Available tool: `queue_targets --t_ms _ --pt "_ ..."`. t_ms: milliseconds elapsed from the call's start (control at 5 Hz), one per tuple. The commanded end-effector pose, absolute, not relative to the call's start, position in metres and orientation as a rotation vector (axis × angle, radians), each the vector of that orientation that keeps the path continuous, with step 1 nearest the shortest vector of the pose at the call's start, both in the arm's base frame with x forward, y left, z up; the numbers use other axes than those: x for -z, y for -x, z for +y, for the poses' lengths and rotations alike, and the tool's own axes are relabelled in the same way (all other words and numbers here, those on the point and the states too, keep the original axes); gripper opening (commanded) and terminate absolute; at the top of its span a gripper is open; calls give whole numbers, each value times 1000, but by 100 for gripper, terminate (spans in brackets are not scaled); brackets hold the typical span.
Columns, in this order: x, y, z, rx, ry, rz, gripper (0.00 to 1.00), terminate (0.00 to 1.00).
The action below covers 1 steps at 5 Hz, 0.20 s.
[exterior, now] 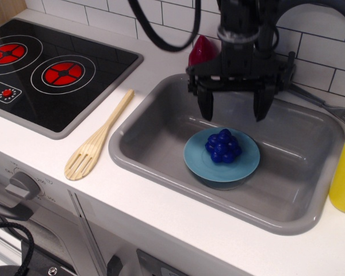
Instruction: Put blueberries on plate sink
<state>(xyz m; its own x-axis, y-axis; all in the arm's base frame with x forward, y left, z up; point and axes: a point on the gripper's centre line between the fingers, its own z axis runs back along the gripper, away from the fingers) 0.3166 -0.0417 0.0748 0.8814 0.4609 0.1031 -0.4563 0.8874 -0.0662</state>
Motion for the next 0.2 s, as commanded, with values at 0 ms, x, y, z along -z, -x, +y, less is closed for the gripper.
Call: queue_targets --t_ms 0 --pt "-97 -322 -35 -473 64 -183 100 100"
